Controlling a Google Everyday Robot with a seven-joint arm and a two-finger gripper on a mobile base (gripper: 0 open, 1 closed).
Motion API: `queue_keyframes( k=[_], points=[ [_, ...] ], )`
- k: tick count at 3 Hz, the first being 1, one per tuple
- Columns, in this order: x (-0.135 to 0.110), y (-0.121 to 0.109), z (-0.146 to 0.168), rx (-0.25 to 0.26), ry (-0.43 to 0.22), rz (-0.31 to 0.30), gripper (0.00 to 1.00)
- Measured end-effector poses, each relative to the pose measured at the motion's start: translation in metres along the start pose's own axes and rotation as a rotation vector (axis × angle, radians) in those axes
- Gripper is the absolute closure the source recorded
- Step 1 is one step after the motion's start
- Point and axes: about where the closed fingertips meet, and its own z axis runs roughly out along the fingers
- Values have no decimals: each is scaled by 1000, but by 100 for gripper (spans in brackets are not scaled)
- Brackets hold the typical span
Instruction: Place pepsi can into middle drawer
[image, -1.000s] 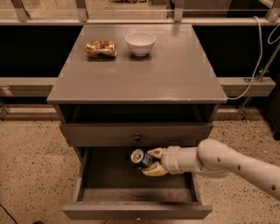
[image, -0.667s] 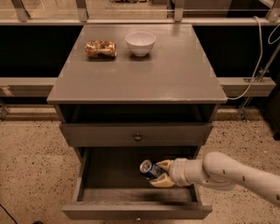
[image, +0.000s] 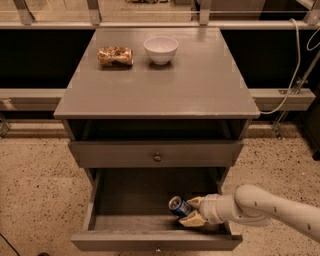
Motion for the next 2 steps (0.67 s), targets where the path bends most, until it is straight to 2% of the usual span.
queue_keyframes(
  k=[1, 2],
  points=[
    [12, -13, 3, 19, -3, -11, 100],
    [6, -26, 1, 49, -5, -60, 97]
  ],
)
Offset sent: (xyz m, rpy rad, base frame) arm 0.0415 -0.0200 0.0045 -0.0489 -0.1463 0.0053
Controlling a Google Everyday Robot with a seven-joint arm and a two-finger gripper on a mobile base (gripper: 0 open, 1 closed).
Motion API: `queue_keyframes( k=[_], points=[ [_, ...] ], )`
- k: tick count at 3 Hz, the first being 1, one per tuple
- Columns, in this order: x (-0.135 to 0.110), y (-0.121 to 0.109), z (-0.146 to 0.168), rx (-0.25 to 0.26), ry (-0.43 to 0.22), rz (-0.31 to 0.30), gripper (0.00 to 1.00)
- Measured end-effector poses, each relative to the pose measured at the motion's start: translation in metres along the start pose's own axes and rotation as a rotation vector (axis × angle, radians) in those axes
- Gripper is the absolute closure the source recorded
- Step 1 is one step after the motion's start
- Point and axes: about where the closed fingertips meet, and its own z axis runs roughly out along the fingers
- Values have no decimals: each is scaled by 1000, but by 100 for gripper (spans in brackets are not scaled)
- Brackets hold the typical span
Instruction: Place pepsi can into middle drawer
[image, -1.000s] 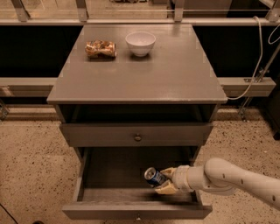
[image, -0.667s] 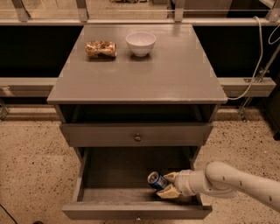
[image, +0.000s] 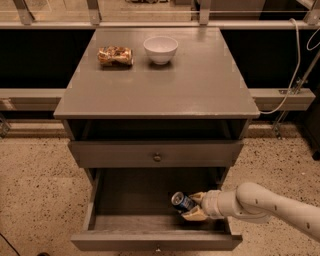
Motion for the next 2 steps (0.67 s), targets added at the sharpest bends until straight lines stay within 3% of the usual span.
queue_keyframes(
  k=[2],
  points=[
    [-1, 2, 3, -7, -2, 1, 50]
  ],
)
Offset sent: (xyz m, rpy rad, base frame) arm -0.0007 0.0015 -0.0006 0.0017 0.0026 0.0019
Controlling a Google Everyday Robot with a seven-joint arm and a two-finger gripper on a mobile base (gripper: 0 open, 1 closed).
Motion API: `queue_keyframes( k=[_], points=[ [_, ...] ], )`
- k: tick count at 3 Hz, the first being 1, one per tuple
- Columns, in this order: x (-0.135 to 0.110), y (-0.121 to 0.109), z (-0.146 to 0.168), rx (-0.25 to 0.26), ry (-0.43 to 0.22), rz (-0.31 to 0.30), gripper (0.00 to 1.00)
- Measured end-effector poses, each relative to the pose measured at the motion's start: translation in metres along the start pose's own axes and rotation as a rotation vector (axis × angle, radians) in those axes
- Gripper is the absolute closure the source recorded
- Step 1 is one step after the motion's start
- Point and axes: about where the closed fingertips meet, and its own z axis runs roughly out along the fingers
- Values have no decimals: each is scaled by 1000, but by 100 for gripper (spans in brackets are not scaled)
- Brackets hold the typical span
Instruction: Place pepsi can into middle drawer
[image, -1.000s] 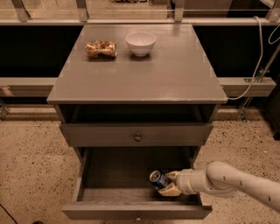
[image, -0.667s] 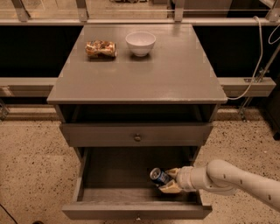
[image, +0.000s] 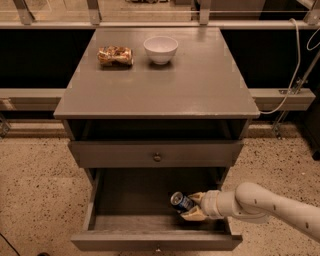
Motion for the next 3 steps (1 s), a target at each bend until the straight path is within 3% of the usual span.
queue_keyframes(
  k=[2, 3],
  points=[
    [-14, 1, -12, 8, -10, -22, 0],
    [-30, 7, -32, -5, -52, -38, 0]
  ],
)
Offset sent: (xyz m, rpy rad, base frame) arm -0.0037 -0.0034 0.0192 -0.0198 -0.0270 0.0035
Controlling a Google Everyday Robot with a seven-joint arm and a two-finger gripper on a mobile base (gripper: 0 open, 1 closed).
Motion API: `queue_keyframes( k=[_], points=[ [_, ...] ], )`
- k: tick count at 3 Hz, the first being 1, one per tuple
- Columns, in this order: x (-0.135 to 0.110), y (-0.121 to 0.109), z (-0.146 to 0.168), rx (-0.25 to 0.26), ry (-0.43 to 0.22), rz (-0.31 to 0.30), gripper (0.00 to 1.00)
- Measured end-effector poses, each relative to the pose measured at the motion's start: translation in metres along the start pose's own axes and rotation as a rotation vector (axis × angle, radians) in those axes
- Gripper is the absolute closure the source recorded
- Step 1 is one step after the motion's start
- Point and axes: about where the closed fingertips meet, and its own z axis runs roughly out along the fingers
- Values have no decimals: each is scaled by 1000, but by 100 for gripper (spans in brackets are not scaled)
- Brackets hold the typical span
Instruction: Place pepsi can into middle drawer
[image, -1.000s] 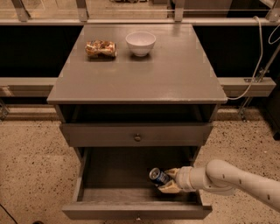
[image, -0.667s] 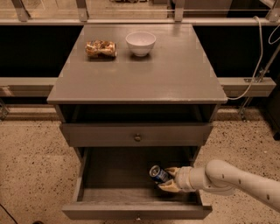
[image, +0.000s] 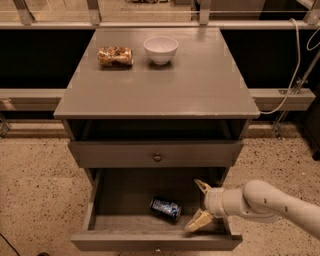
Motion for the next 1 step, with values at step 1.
queue_keyframes(
  k=[1],
  points=[
    [0, 1, 0, -3, -1, 1, 0]
  ],
)
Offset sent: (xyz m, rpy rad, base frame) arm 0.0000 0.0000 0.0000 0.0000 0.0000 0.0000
